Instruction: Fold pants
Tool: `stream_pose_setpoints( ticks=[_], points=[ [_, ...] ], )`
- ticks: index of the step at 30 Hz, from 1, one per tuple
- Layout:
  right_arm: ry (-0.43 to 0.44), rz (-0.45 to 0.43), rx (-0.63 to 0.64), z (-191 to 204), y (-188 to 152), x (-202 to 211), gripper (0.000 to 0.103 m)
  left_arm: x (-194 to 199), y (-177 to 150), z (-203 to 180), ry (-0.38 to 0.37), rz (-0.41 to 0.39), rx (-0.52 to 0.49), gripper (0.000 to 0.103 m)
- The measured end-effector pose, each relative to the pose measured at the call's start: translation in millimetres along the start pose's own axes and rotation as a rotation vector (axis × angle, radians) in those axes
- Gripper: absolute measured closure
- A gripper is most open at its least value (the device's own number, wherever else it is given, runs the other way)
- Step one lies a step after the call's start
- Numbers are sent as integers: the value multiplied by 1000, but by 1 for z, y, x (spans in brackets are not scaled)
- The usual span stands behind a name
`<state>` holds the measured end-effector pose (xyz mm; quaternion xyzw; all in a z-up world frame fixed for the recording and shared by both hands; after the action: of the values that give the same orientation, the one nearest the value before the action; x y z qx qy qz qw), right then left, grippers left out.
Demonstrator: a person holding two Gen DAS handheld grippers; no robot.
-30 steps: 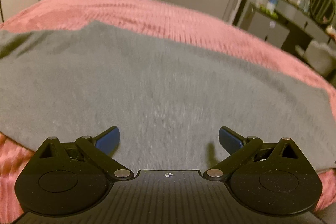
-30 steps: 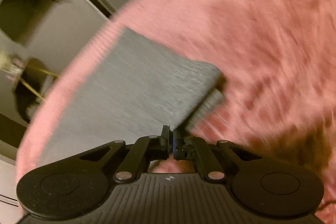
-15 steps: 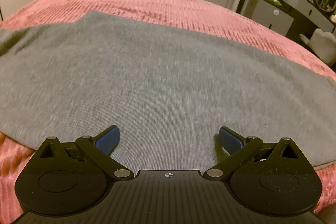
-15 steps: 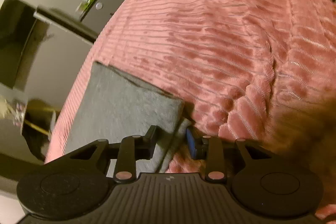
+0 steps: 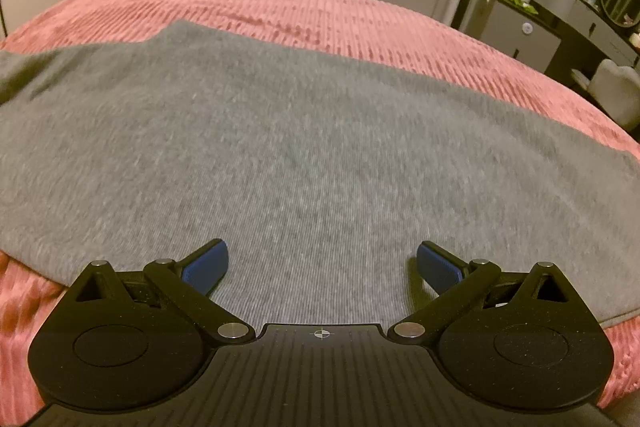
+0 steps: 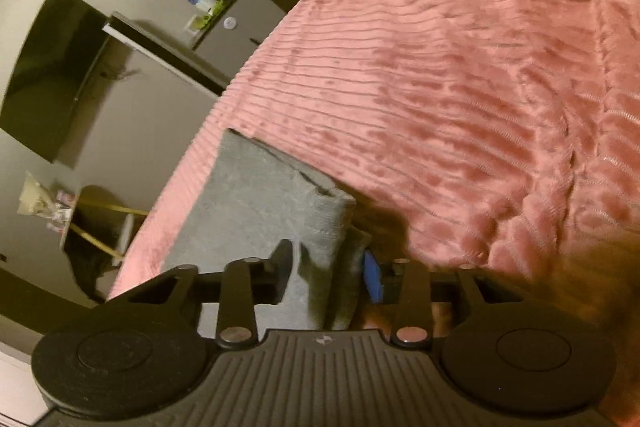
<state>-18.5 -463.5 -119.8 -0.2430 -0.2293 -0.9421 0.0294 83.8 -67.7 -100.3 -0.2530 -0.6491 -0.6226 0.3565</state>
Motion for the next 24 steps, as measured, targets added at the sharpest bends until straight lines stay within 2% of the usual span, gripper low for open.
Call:
stream_pose_setpoints(
  ticks=[3,7,9,12,15,18,20,24],
  points=[
    [1,-1,7,7,3,-1,85,0,0,0,0,0,-1,0],
    [-15,-20,96,36,9,5,88,0,1,2,-2,2,8,0],
    [33,-40,188,74,8,7,88,0,1,1,-6,2,18,0],
    [149,-9,417,154,-14,4,89,2,3,3,-12,-1,38,0],
    [280,98,654,226,-72,-8,88,6,7,10,-15,-18,85,0],
    [366,235,830,262,-146,-28,88,14,12,23,-10,-58,159,0],
    [385,376,902,261,-202,-46,86,20,15,32,-12,-88,215,0],
    [305,660,967,222,-281,-74,72,21,18,34,-53,-75,245,0]
  ],
)
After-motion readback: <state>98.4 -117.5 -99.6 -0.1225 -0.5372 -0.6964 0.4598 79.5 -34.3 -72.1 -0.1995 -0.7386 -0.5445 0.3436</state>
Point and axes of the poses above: each gripper's, at about its wrist camera, not at the fingertips, and x roughly against the way its jaws point, z to its left, y to its top, the point moved 8 cm from there along -x, roughly the way its jaws point, and after that the axes turned 14 degrees about y, right-handed, at the moved point
